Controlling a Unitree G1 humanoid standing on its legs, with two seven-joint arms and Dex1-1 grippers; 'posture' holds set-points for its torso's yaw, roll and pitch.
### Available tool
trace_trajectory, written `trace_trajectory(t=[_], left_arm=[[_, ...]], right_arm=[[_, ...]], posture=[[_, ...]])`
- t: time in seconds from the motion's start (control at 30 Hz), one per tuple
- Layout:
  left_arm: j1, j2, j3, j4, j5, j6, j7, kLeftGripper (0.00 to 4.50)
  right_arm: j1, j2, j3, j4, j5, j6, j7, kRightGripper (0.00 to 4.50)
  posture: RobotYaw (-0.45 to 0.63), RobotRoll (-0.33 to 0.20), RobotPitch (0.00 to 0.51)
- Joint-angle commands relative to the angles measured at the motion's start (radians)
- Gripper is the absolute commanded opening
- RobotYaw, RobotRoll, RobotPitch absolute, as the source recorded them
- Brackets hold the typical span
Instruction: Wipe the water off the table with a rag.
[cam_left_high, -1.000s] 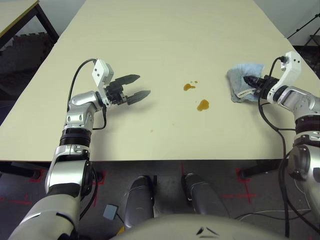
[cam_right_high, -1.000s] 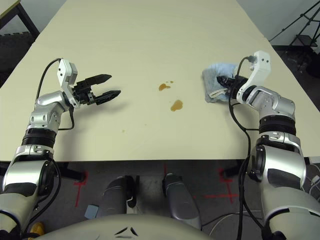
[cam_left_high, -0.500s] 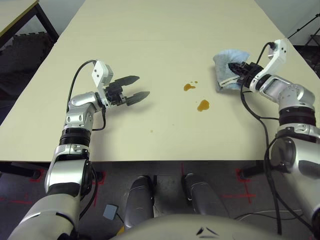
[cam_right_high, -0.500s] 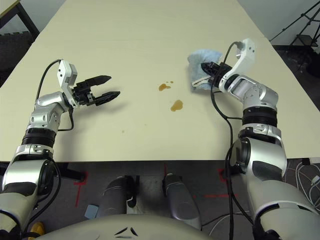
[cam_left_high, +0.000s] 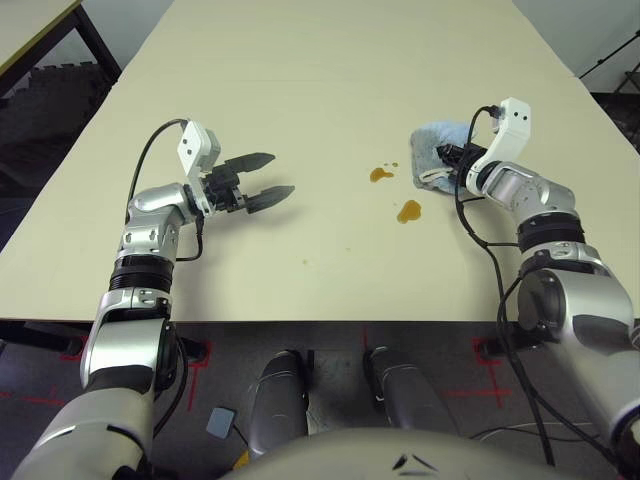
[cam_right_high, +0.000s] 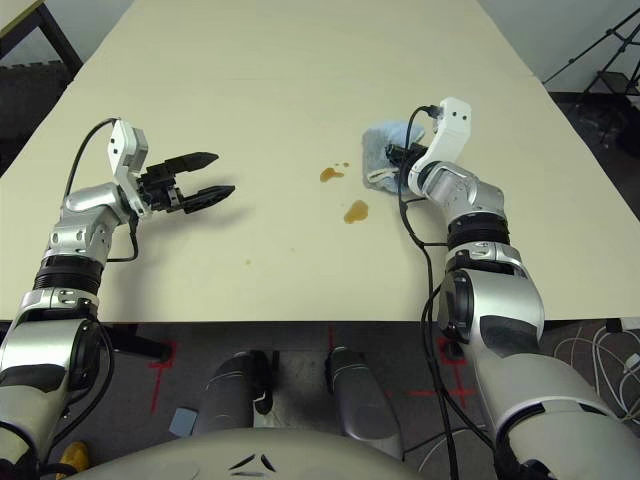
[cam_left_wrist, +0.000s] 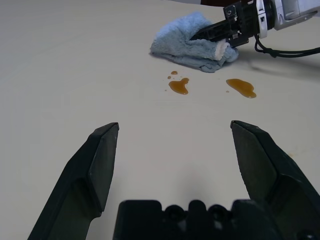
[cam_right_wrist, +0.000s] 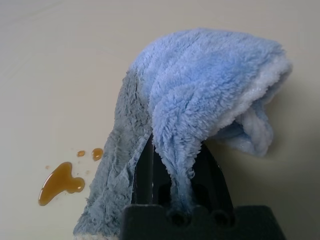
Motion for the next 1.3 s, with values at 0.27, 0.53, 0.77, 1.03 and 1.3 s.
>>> trace_trajectory(t=[0.27, 0.53, 0.77, 1.03, 1.3], left_arm=[[0.001, 0.003, -0.007, 0.01, 0.011, -0.009, -0.004, 4.5], [0.007, 0.005, -0.004, 0.005, 0.009, -0.008, -0.002, 4.5], [0.009, 0.005, -0.002, 0.004, 0.008, -0.007, 0.001, 4.5], [0.01, 0.002, -0.003, 0.003, 0.009, -0.006, 0.005, 4.5], [0.016, -0.001, -0.006, -0.003, 0.01, -0.007, 0.007, 4.5]], right_arm=[[-0.045, 0.123, 0.063, 0.077, -0.063, -0.026, 0.001, 0.06], [-0.022, 0.197, 0.136, 0.031, -0.095, 0.027, 0.08, 0.06], [0.065, 0.234, 0.249, -0.12, -0.118, 0.14, 0.208, 0.06], [0.126, 0.263, 0.282, -0.248, -0.1, 0.248, 0.249, 0.05], [0.102, 0.232, 0.24, -0.184, -0.157, 0.136, 0.091, 0.05]], posture=[[-0.21, 0.0, 0.124], [-0.2, 0.0, 0.13], [-0.2, 0.0, 0.131], [-0.2, 0.0, 0.132], [-0.2, 0.0, 0.129]])
